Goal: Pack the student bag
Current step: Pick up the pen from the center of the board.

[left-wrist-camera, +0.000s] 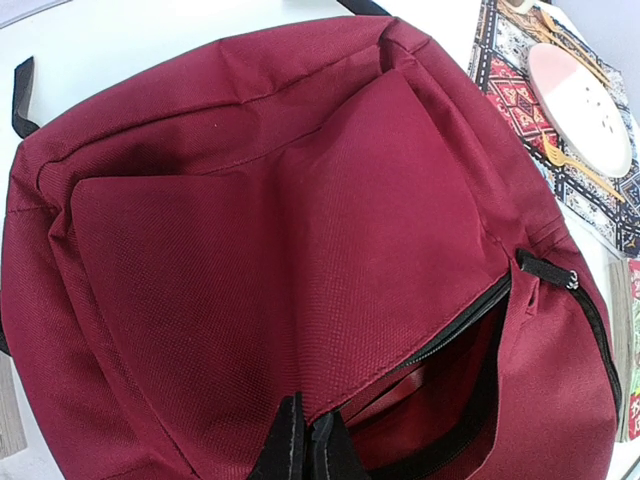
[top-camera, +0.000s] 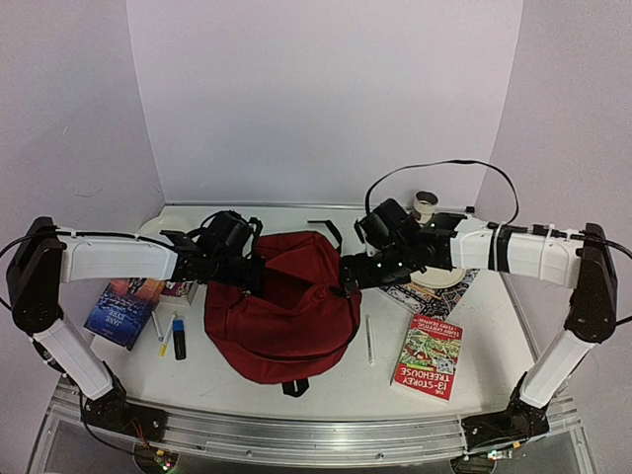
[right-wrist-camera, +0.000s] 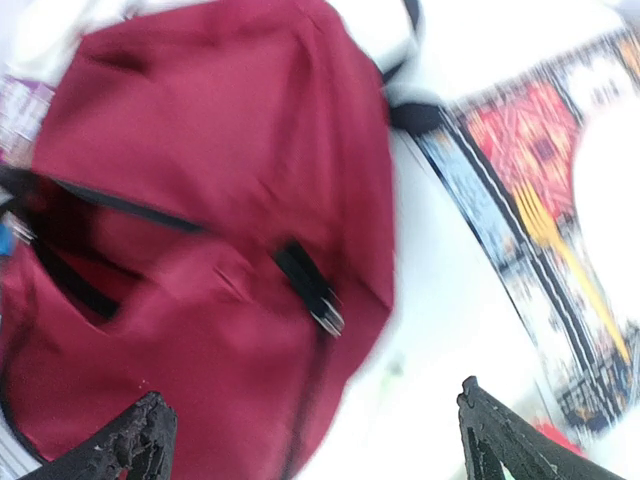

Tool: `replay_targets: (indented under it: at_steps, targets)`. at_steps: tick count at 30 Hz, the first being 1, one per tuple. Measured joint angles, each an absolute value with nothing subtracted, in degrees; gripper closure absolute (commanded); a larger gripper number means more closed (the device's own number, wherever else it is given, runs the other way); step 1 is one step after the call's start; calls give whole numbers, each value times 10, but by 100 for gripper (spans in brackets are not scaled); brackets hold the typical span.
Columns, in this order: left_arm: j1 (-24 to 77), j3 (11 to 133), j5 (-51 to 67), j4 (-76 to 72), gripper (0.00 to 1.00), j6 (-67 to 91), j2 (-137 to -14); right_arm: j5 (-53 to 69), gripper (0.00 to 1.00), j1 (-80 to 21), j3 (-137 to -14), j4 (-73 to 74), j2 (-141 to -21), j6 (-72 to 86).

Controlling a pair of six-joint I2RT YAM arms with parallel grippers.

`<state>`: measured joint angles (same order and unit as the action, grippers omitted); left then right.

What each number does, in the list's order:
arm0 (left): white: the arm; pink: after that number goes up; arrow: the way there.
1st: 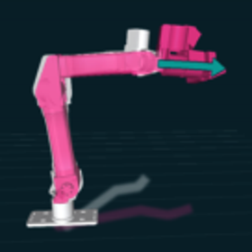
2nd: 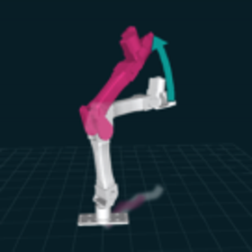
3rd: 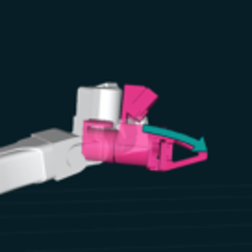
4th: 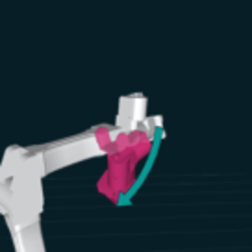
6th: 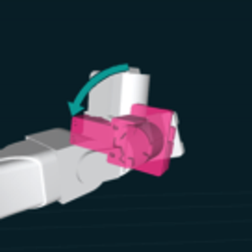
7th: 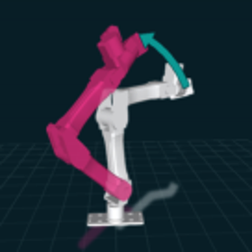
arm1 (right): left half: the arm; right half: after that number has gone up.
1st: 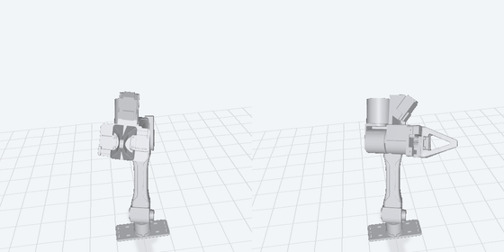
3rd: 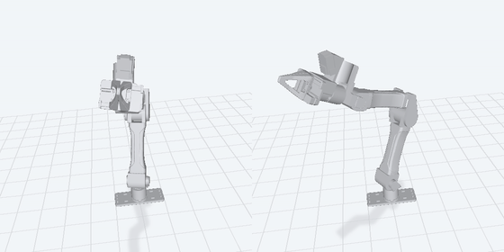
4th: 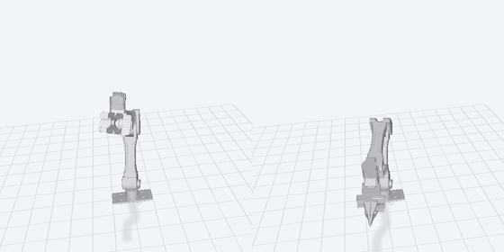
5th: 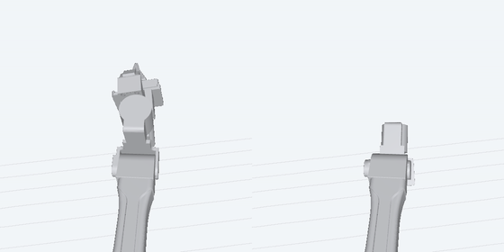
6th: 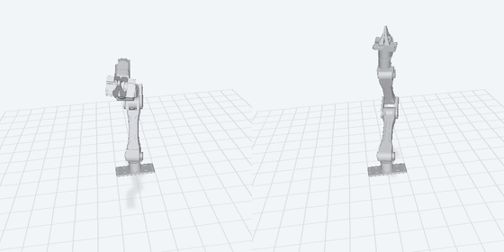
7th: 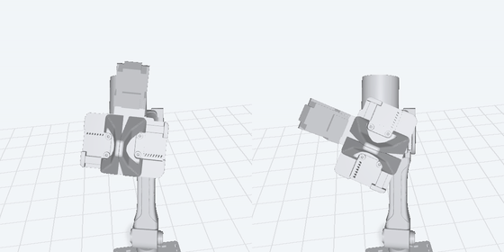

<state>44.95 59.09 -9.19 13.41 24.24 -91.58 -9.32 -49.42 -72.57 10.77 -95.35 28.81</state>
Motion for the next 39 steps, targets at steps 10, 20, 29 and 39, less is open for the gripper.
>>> replay_targets:
  at_steps: [10, 20, 29, 39]
  targets:
    - [449, 585, -92, 134, 100, 255, -911, -98, 18, -490, -622, 196, -916, 359]
    - [449, 585, -82, 135, 100, 268, -906, -43, 40, -490, -605, 184, -964, 393]
    - [449, 578, -63, 146, 100, 279, -886, -10, 54, -490, -609, 152, -1035, 399]
    - [449, 572, -47, 157, 100, 284, -870, 3, 69, -490, -631, 144, -1071, 409]
